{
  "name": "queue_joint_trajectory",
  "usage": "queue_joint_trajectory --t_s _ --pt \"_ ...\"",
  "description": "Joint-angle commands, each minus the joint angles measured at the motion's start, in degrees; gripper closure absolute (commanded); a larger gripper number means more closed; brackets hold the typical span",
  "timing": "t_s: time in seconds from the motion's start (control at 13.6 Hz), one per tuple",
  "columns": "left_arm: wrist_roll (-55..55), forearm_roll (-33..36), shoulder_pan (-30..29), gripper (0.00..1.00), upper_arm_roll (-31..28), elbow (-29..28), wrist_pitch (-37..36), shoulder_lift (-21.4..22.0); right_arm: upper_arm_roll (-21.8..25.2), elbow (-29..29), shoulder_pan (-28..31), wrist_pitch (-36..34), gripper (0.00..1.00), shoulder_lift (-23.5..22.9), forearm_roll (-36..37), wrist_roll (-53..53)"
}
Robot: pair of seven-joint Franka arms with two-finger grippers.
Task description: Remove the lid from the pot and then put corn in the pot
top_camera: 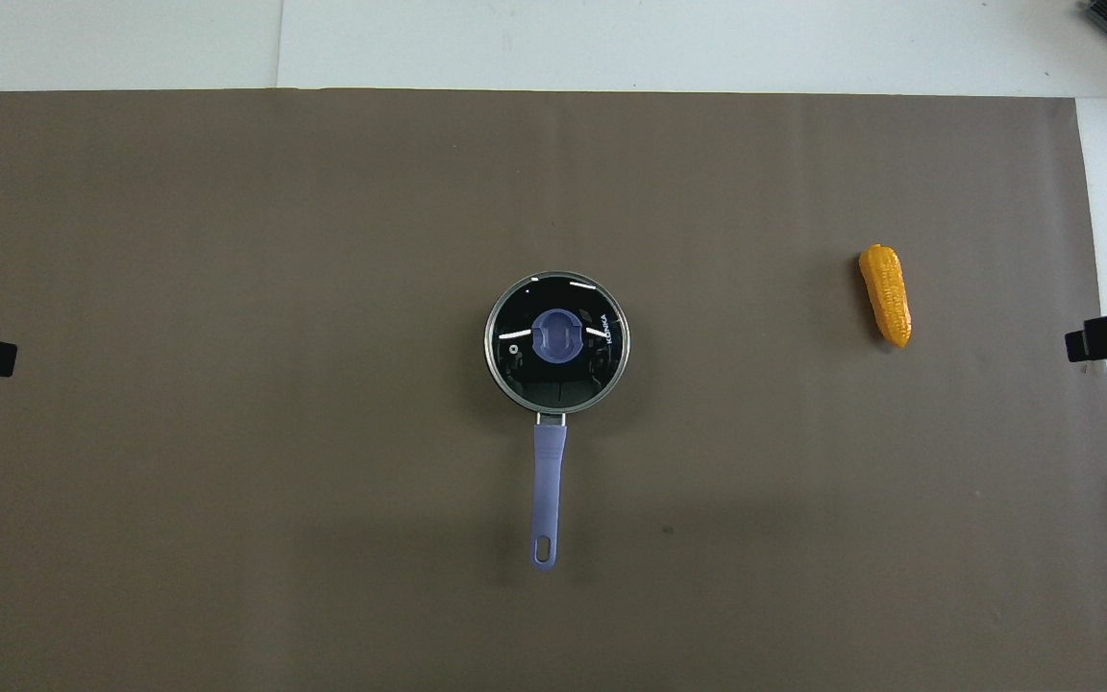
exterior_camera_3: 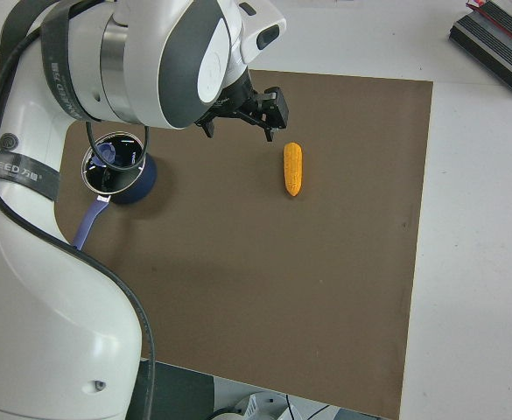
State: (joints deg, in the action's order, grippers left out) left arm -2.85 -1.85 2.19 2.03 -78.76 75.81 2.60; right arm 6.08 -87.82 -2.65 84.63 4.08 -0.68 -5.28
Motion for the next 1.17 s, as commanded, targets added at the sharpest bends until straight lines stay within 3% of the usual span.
queue_joint_trajectory --t_s 0.0,1.1 --pt "3.11 -0.17 0.89 0.0 -0.54 -1.93 0.57 1.62 -0.19 0.72 0.27 -0.78 0.0 -0.12 -0.29 0.53" --pt "2.33 -0.17 1.06 0.0 0.34 -1.84 0.66 1.54 -0.19 0.72 0.27 -0.6 0.0 -0.12 -0.29 0.53"
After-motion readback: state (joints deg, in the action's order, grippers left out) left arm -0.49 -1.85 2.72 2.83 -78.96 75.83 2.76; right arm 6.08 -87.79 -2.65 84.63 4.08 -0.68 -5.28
